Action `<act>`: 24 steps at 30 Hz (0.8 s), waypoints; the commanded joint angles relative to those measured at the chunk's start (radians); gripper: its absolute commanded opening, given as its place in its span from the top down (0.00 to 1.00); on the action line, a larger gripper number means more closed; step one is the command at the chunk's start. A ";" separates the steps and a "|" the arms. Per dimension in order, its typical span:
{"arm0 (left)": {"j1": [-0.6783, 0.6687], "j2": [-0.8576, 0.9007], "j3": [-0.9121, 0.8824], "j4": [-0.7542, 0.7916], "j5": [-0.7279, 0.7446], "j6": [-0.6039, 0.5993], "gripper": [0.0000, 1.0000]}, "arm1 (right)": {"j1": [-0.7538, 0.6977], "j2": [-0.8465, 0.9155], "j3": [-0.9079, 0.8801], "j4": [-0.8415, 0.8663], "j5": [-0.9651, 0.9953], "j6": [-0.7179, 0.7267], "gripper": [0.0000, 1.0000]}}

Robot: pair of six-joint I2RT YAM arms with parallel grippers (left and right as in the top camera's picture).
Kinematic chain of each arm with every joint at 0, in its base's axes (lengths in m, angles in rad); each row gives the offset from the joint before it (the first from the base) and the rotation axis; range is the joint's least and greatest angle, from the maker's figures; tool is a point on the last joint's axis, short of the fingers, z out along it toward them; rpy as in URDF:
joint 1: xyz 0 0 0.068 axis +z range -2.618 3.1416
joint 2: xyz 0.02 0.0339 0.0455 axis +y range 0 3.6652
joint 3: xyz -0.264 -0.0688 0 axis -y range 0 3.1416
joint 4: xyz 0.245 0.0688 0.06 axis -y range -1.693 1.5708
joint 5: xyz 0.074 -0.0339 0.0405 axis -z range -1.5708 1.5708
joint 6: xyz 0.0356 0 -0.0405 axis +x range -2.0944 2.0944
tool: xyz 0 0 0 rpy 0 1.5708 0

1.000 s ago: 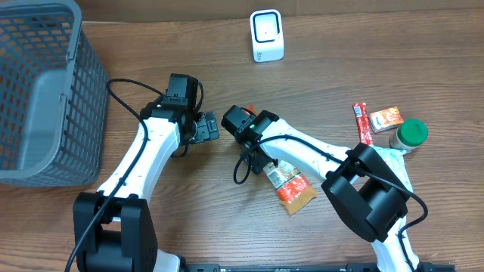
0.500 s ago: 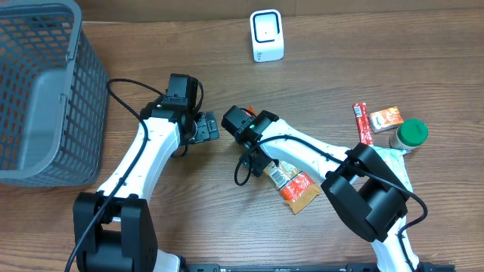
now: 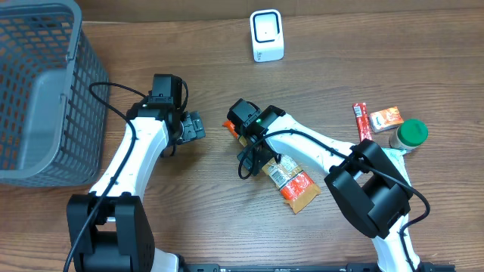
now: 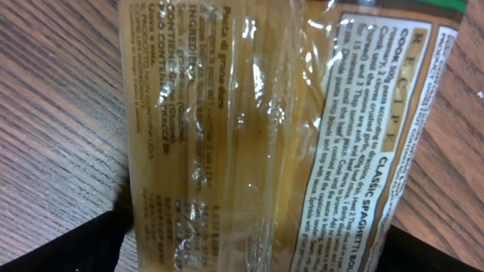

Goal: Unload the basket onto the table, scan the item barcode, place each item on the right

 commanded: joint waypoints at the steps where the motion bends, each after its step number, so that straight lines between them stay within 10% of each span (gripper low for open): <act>1: 0.000 0.007 -0.009 -0.004 -0.014 0.008 0.00 | 0.004 0.014 -0.012 -0.002 -0.031 0.000 0.00; 5: 0.000 0.007 -0.009 -0.003 -0.014 0.008 0.00 | 0.004 0.014 -0.013 -0.008 -0.031 0.000 0.22; 24: 0.000 0.007 -0.009 -0.003 -0.014 0.008 0.00 | -0.002 0.014 -0.030 0.020 0.007 -0.064 0.66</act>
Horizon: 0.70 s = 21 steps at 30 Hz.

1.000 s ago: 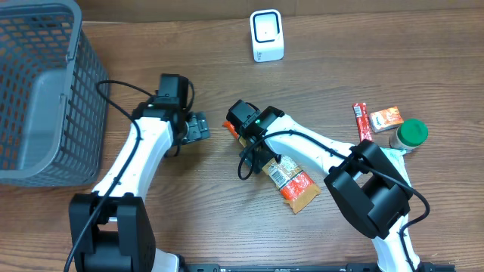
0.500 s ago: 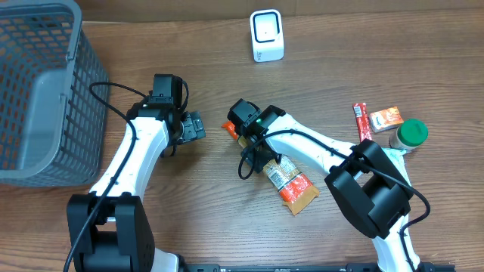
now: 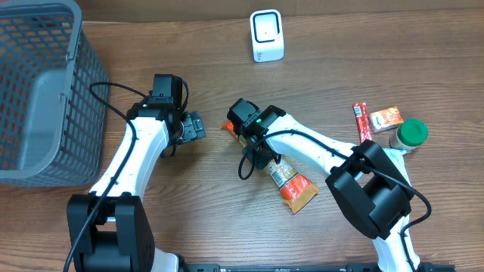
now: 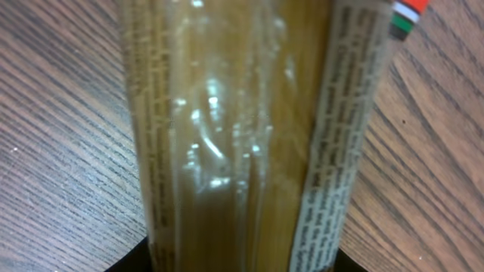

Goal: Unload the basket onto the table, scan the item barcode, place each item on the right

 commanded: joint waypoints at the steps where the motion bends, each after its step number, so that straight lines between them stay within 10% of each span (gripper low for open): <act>1: 0.000 0.007 -0.009 -0.003 -0.014 0.008 0.00 | -0.001 0.019 -0.029 0.014 0.029 -0.040 0.69; 21: -0.001 0.007 -0.009 -0.011 -0.047 0.016 0.00 | -0.001 0.019 -0.030 0.052 0.242 -0.192 0.96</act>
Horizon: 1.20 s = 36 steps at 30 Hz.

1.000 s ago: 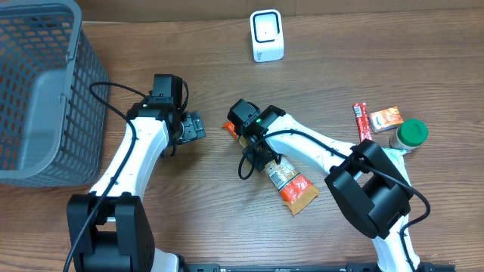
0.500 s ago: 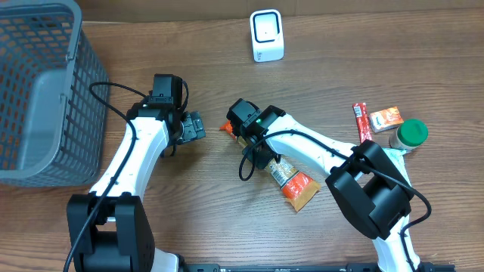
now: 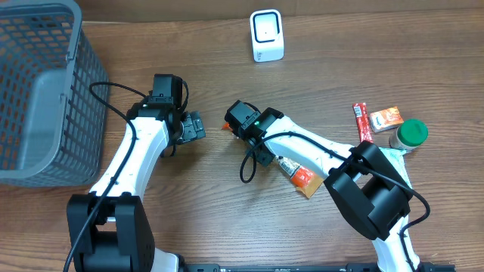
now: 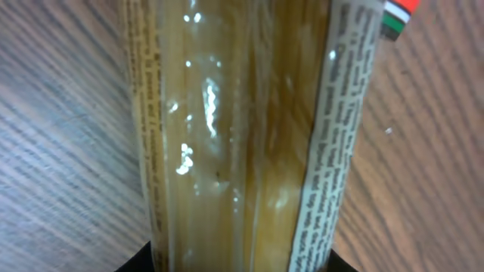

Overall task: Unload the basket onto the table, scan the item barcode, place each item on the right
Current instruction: 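Lift the spaghetti package upward with the right gripper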

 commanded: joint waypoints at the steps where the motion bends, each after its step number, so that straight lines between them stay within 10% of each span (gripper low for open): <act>1: -0.001 0.007 -0.009 -0.011 -0.051 0.016 0.00 | -0.013 0.019 -0.022 0.022 0.048 -0.020 0.96; 36: 0.024 0.007 -0.009 0.146 -0.230 0.180 0.00 | -0.169 -0.374 0.003 0.022 -0.203 0.093 0.97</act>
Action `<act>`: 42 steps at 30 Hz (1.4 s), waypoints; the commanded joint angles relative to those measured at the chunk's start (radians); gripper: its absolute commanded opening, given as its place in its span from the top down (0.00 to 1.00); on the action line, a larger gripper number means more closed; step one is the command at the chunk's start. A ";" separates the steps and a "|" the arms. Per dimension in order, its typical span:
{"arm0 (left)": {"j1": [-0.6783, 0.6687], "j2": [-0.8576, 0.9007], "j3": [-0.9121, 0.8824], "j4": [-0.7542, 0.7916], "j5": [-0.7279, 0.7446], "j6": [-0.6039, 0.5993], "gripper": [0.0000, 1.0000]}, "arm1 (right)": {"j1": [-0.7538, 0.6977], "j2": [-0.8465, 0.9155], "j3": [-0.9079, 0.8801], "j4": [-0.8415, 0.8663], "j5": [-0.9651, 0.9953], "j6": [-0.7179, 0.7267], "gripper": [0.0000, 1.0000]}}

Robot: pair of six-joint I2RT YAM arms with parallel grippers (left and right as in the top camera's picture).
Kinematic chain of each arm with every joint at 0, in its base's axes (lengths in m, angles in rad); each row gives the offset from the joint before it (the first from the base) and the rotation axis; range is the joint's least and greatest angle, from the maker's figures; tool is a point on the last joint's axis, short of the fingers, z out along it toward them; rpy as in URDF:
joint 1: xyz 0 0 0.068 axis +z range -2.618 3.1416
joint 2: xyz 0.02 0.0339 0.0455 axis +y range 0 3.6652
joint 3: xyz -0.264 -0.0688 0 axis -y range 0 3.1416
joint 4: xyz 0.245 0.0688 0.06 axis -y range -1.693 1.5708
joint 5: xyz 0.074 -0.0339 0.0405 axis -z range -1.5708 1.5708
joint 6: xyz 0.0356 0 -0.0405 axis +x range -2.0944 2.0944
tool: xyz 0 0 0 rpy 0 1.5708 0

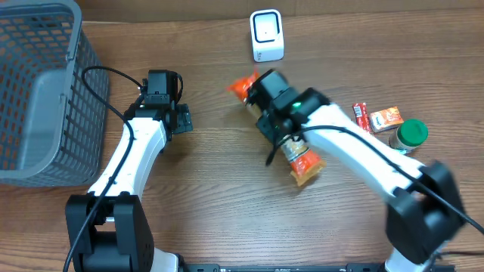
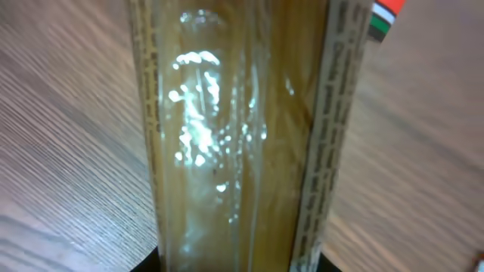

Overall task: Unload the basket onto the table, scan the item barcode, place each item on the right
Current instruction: 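Lift the spaghetti package upward with the right gripper, then hold the spaghetti package up in front of the white scanner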

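Observation:
A long clear spaghetti packet (image 1: 295, 147) with orange ends hangs above the table, and my right gripper (image 1: 270, 106) is shut on it near its far end. In the right wrist view the packet (image 2: 242, 128) fills the frame, held at the bottom edge by the right gripper (image 2: 238, 266); no barcode shows there. The white scanner (image 1: 266, 35) stands at the far edge, a little beyond the packet's orange tip. My left gripper (image 1: 181, 119) rests low over the table to the left, holding nothing; its jaw state is unclear.
A grey mesh basket (image 1: 38, 91) fills the far left. At the right sit a red stick pack (image 1: 361, 121), a small orange box (image 1: 386, 117) and a green-lidded jar (image 1: 412, 134).
My right gripper, holding the spaghetti packet, has moved farther back and to the right, nearer the scanner, and the packet is well clear of the table. The left gripper has shifted slightly back.
The right gripper was over the packet lying flat on the table, printed back up. Then the packet stood on edge in the shut gripper, then hung lifted. Now it is held up close to the scanner. The left arm has barely moved.

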 commanded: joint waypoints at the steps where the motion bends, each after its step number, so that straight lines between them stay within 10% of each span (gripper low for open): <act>1: 0.005 0.007 -0.004 0.000 -0.018 0.022 0.00 | -0.040 -0.090 0.039 -0.011 -0.009 0.004 0.97; 23: 0.005 0.007 -0.004 0.001 -0.018 0.022 0.00 | -0.121 0.030 0.779 -0.222 0.242 -0.067 0.97; 42: 0.005 0.007 -0.004 0.001 -0.019 0.022 0.00 | 0.000 0.480 0.778 0.556 0.635 -0.932 0.97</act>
